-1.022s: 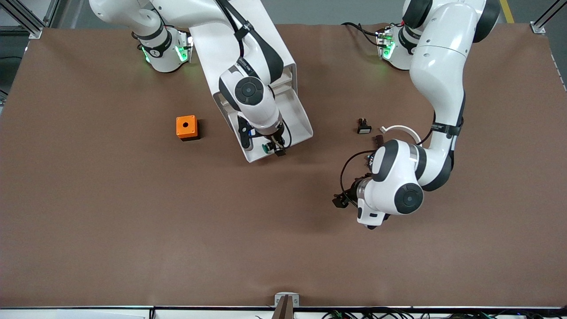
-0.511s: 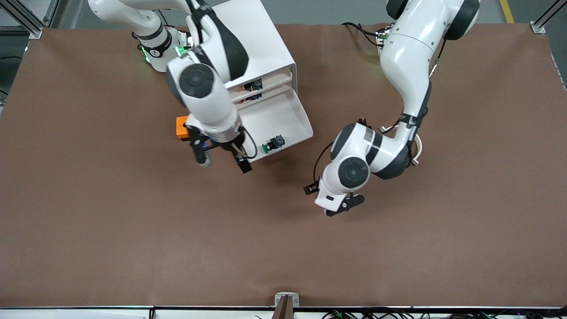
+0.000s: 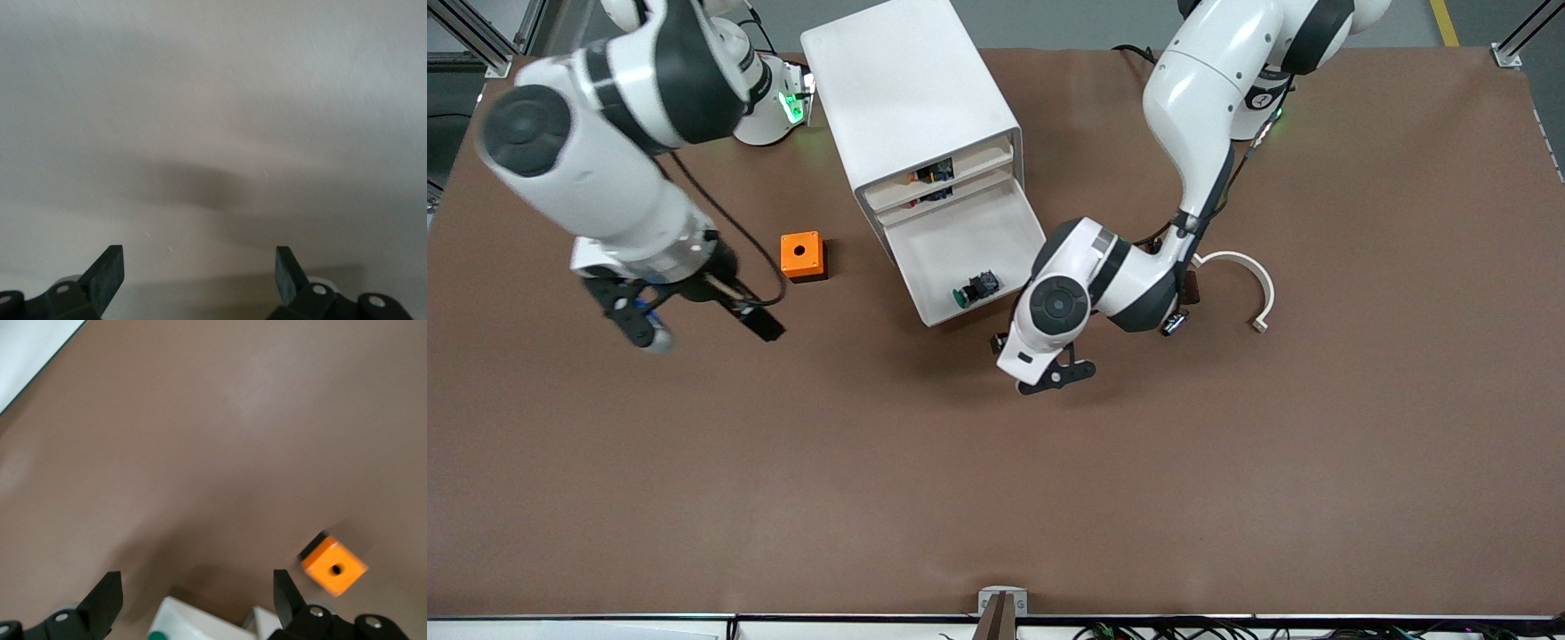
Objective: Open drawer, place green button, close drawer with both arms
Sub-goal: 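Lift the right gripper out of the drawer and draw it back, then push the drawer front into the cabinet with the left gripper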
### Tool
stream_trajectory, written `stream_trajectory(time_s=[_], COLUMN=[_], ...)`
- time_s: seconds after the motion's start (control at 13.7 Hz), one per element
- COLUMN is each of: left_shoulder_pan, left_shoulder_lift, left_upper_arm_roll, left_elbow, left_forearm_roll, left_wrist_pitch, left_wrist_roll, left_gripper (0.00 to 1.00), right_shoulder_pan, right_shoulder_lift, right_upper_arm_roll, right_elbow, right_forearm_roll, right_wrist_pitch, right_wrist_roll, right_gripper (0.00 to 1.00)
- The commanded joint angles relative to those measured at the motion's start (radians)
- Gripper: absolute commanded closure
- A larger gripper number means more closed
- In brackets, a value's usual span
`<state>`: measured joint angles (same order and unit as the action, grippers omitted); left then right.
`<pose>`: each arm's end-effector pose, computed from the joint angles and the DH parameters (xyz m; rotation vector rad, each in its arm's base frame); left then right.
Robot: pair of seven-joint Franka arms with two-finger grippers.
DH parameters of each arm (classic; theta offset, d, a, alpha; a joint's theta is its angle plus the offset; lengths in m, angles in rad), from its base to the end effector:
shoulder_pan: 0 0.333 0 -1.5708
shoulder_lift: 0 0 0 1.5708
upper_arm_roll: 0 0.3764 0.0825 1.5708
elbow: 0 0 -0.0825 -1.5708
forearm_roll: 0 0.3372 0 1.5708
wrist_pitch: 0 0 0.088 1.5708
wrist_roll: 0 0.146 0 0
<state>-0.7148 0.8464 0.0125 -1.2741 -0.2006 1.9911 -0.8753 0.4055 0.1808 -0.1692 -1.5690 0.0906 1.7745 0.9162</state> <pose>0.5481 -0.4925 0.2602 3.0707 0.4066 -0.3263 0.5654 0.1567 0.5673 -2.8940 1.0464 0.0139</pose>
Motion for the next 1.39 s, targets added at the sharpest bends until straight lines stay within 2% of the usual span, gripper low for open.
stream_trajectory(time_s=[0.0,0.22,0.44,0.66,0.95,1.24,1.31], left_shoulder_pan=[-0.064,-0.123,-0.173,-0.179,-0.190,-0.236,-0.238], left_shoulder_lift=[0.000,0.007,0.005,0.007,0.016,0.029,0.030], left_upper_arm_roll=[-0.002,-0.003,-0.015,-0.074,-0.137,-0.137,-0.137], left_elbow=[-0.016,-0.019,-0.019,-0.019,-0.019,-0.019,-0.019], left_forearm_roll=[0.006,0.004,0.004,0.004,0.004,0.004,0.004], left_wrist_pitch=[0.009,0.002,0.000,0.000,0.001,0.005,0.005], left_wrist_roll=[-0.136,-0.226,-0.350,-0.416,-0.490,-0.557,-0.567], left_gripper=[0.00,0.00,0.00,0.00,0.00,0.00,0.00], right_shoulder_pan=[-0.120,-0.247,-0.295,-0.295,-0.286,-0.303,-0.309], right_shoulder_lift=[-0.041,-0.067,-0.072,-0.072,-0.075,-0.087,-0.089], right_upper_arm_roll=[0.010,0.007,0.005,0.013,0.016,0.011,0.010], right_elbow=[0.004,0.009,0.095,0.121,0.122,0.115,0.115], right_forearm_roll=[-0.012,-0.015,-0.023,-0.124,-0.118,-0.106,-0.080], right_wrist_pitch=[-0.082,-0.145,-0.214,-0.260,-0.263,-0.267,-0.264], right_wrist_roll=[-0.248,-0.523,-0.689,-0.874,-0.892,-0.898,-0.901], right_gripper=[0.00,0.00,0.00,0.00,0.00,0.00,0.00])
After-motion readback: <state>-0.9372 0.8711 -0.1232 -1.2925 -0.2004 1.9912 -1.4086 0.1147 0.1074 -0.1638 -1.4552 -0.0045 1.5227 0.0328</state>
